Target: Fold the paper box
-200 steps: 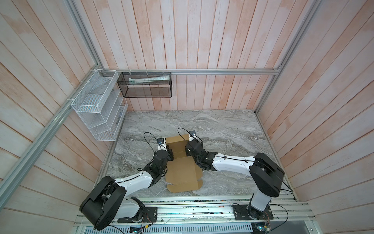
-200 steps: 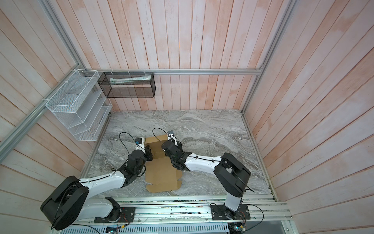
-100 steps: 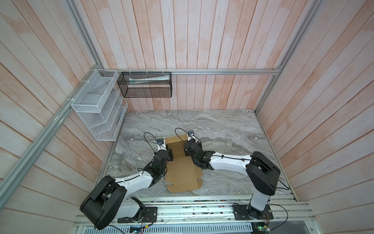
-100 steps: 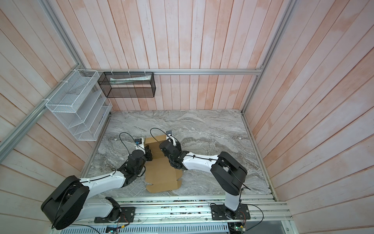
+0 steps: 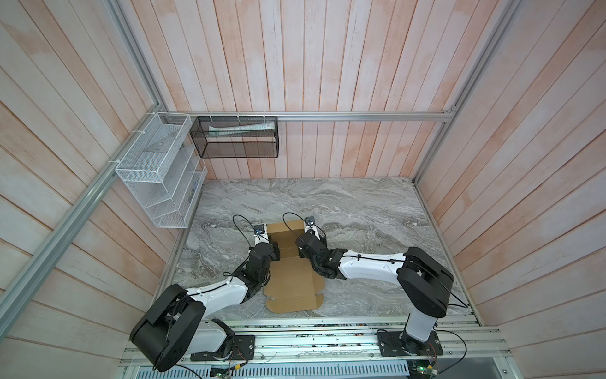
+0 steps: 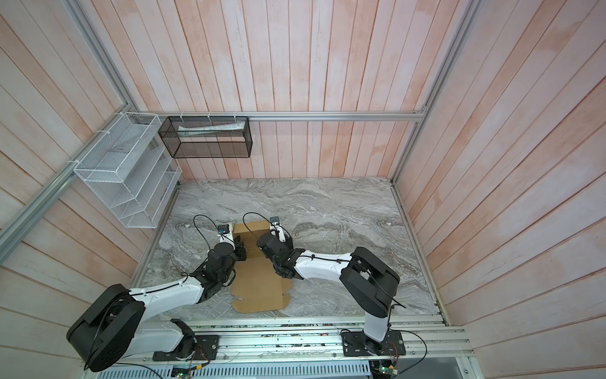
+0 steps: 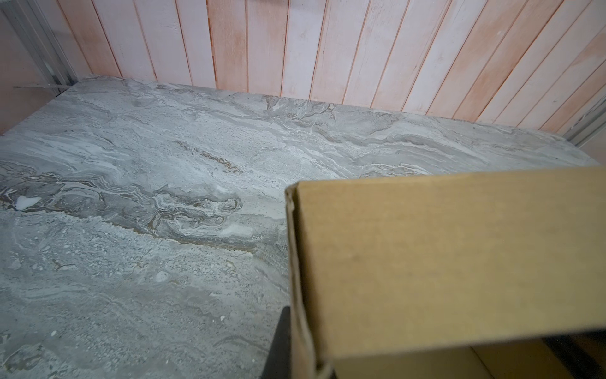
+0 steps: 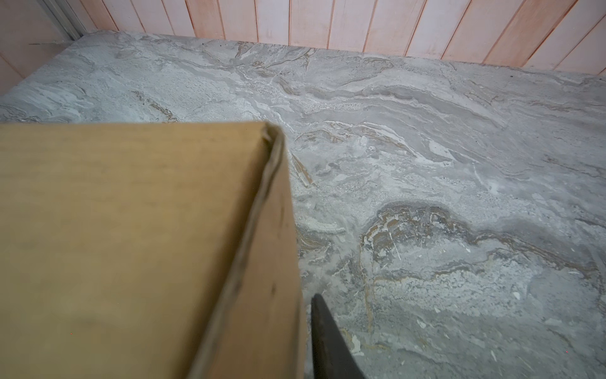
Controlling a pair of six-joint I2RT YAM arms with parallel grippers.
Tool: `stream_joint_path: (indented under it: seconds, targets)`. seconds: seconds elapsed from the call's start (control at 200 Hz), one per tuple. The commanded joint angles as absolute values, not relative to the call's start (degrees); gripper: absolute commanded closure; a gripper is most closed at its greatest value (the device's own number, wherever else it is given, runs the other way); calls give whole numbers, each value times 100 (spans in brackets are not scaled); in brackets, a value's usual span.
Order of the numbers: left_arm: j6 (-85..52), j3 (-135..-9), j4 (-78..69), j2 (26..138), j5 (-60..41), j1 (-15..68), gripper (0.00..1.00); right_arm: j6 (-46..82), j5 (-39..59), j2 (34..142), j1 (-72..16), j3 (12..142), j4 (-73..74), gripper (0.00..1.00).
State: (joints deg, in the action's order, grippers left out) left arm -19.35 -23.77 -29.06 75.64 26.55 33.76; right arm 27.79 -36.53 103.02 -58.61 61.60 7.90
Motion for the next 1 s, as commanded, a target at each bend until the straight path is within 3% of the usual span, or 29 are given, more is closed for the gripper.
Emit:
stream_joint_path:
  seconds: [0.0,0.515,0.995]
  targets:
    - [-1997,-2410,-2814,7471,2777,3349,100,2978,-3711,10395,-5907,6070,780,73]
    - [-2012,-2377,-2770,7435,2795,3349,100,3258,-3676,10765,-5958,5995,800,72]
    - [-2023,-2382,-2774,7463,2771,3349,100,3315,-3656,10969,-5956,5980,815,59]
